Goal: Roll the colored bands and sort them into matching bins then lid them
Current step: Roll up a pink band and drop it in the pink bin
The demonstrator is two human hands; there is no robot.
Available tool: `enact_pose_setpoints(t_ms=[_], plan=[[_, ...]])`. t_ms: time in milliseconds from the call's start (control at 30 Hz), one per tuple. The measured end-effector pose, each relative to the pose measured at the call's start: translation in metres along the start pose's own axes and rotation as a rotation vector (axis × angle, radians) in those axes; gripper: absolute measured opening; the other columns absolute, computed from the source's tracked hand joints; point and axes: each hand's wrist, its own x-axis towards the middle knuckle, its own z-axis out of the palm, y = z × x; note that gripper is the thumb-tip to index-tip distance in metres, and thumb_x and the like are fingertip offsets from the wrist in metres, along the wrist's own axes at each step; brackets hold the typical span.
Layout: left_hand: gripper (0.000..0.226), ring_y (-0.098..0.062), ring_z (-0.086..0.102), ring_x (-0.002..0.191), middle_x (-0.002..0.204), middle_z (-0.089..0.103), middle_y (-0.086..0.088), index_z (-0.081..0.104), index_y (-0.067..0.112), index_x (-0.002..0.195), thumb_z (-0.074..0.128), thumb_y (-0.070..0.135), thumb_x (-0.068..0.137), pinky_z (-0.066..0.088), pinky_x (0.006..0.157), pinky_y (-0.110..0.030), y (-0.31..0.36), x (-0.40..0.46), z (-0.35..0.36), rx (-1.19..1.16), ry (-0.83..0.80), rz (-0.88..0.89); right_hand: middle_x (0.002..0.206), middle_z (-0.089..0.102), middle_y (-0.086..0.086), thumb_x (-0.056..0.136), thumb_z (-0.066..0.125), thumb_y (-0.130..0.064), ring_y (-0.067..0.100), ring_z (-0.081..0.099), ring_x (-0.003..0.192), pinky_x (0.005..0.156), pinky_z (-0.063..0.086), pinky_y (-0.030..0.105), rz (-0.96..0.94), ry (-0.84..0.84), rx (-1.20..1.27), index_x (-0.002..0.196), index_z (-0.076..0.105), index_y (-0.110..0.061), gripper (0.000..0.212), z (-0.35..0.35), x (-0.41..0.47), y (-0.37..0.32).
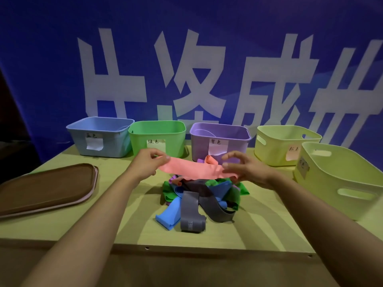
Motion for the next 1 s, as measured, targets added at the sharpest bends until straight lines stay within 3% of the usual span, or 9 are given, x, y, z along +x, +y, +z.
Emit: enact_pose_setpoints(t_ms=[100,200,300,433,500,633,700,800,1000], plan=[[0.010,-0.020,0.059,0.076,0.111,0.070,-0.005,0.073,0.017,0.099,0.073,0.026,0.095,0.051,0.069,-0.031,-0.003,-0.004,0.008,0.015,0.031,-0.010,0.095,0.070,0.011,0.090,0.071,-0.018,0.026,0.063,0.086,0.072,0.056,0.031,-0.121,-0.087,0.301,0.104,0.067,-0.014,0.015,0.001,-0.008,-0.017],[0.014,-0.028,0.063,0.109,0.126,0.068,-0.006,0.072,0.019,0.103,0.074,0.030,0.094,0.050,0.101,-0.045,-0.006,-0.006,0.015,0.073,0.021,-0.056,0.106,0.073,0.015,0.085,0.064,0.005,0.025,0.073,0.092,0.079,0.062,0.030,-0.192,-0.131,0.454,0.112,0.069,-0.007,0.030,0.007,-0.020,-0.049],[0.021,-0.026,0.064,0.111,0.128,0.067,-0.008,0.073,0.016,0.109,0.076,0.029,0.093,0.051,0.097,-0.040,-0.004,-0.010,0.025,0.089,-0.027,-0.069,0.109,0.074,0.016,0.087,0.060,0.014,0.024,0.074,0.098,0.083,0.060,0.027,-0.252,-0.093,0.345,0.120,0.066,-0.004,0.038,0.017,-0.026,-0.079],[0.029,-0.017,0.063,0.090,0.125,0.065,-0.010,0.069,0.010,0.119,0.072,0.027,0.096,0.049,0.070,-0.025,0.016,-0.024,0.038,0.044,-0.111,-0.055,0.095,0.078,0.009,0.095,0.064,-0.004,0.020,0.074,0.084,0.076,0.060,0.024,-0.328,0.033,0.152,0.116,0.069,-0.003,0.022,0.036,-0.034,-0.108],[0.030,-0.016,0.064,0.096,0.125,0.068,-0.008,0.068,0.012,0.121,0.067,0.032,0.099,0.050,0.074,-0.024,0.038,-0.033,0.038,0.004,-0.093,0.026,0.093,0.077,0.013,0.097,0.066,-0.015,0.018,0.072,0.076,0.072,0.059,0.024,-0.360,0.093,0.084,0.115,0.071,-0.002,0.022,0.045,-0.039,-0.119],[0.034,-0.021,0.068,0.100,0.118,0.071,-0.011,0.068,0.010,0.117,0.052,0.038,0.106,0.058,0.094,-0.048,0.100,-0.062,0.027,-0.401,-0.018,0.271,0.088,0.077,0.019,0.098,0.065,-0.031,0.020,0.068,0.065,0.061,0.055,0.025,-0.429,0.195,0.054,0.105,0.074,-0.001,0.032,0.058,-0.051,-0.136],[0.037,-0.023,0.069,0.110,0.122,0.070,-0.009,0.065,0.013,0.124,0.057,0.041,0.100,0.060,0.092,-0.042,0.127,-0.075,0.017,-0.530,-0.021,0.430,0.077,0.075,0.016,0.098,0.065,-0.038,0.019,0.064,0.056,0.052,0.050,0.024,-0.450,0.237,0.067,0.097,0.075,-0.001,0.039,0.062,-0.059,-0.147],[0.034,-0.020,0.067,0.114,0.123,0.069,-0.002,0.063,0.025,0.126,0.072,0.028,0.094,0.057,0.096,-0.033,0.153,-0.083,0.010,-0.412,0.000,0.626,0.066,0.072,0.012,0.097,0.064,-0.048,0.016,0.063,0.052,0.048,0.048,0.022,-0.458,0.325,-0.023,0.094,0.076,-0.002,0.048,0.063,-0.068,-0.159],[0.010,-0.018,0.076,0.095,0.097,0.078,-0.006,0.076,0.024,0.100,0.073,0.016,0.095,0.062,0.085,-0.036,0.156,-0.071,0.025,-0.444,0.071,0.539,0.052,0.062,0.011,0.090,0.060,-0.066,0.021,0.052,0.044,0.043,0.043,0.025,-0.361,0.424,-0.129,0.089,0.073,0.006,0.074,0.058,-0.061,-0.142]])
